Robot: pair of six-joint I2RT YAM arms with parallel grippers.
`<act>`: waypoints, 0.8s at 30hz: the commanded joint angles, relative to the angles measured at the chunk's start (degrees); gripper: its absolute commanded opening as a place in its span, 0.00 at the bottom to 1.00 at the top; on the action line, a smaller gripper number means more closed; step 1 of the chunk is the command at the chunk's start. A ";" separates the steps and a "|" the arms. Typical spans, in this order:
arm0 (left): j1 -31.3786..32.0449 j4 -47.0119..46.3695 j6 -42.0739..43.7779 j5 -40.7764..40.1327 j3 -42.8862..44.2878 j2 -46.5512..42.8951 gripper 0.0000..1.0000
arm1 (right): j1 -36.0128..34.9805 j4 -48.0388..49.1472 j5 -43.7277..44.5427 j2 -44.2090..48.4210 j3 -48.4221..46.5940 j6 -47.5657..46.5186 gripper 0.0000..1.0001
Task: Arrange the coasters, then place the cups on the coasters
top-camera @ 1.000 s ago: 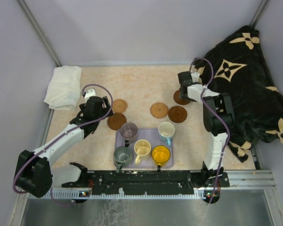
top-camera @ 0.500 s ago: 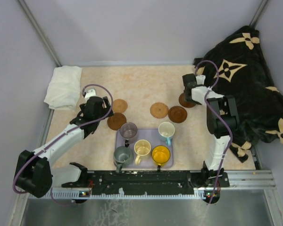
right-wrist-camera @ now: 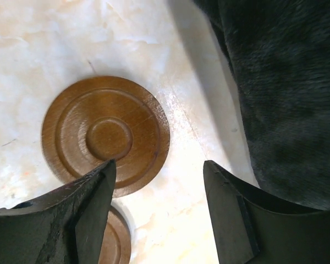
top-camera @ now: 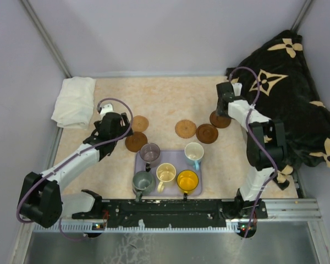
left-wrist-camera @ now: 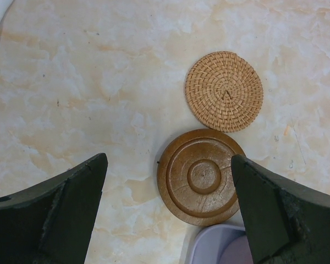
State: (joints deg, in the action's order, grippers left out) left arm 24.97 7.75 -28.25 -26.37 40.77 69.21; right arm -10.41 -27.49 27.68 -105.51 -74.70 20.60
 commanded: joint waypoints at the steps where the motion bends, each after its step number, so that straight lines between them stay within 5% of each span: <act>1: -0.29 -1.43 0.69 0.09 1.16 1.31 0.99 | -1.73 0.69 -0.59 6.59 -2.49 -3.56 0.66; 4: -0.36 -1.30 0.66 0.10 0.27 1.35 0.99 | -3.72 0.05 -1.81 8.47 -1.98 -4.60 0.64; 9: -0.29 0.10 0.42 -0.31 -0.60 1.89 0.99 | -6.67 -1.20 -6.68 9.84 1.10 -4.58 0.44; 24: -0.21 7.65 -1.08 4.52 3.64 13.30 0.99 | -13.33 -1.48 -10.82 9.75 9.24 -1.06 0.36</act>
State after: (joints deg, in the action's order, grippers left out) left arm 24.97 13.78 -28.69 -24.34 41.63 80.44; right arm -22.46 -29.69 17.80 -98.00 -65.89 18.33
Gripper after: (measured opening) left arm 0.996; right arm 0.360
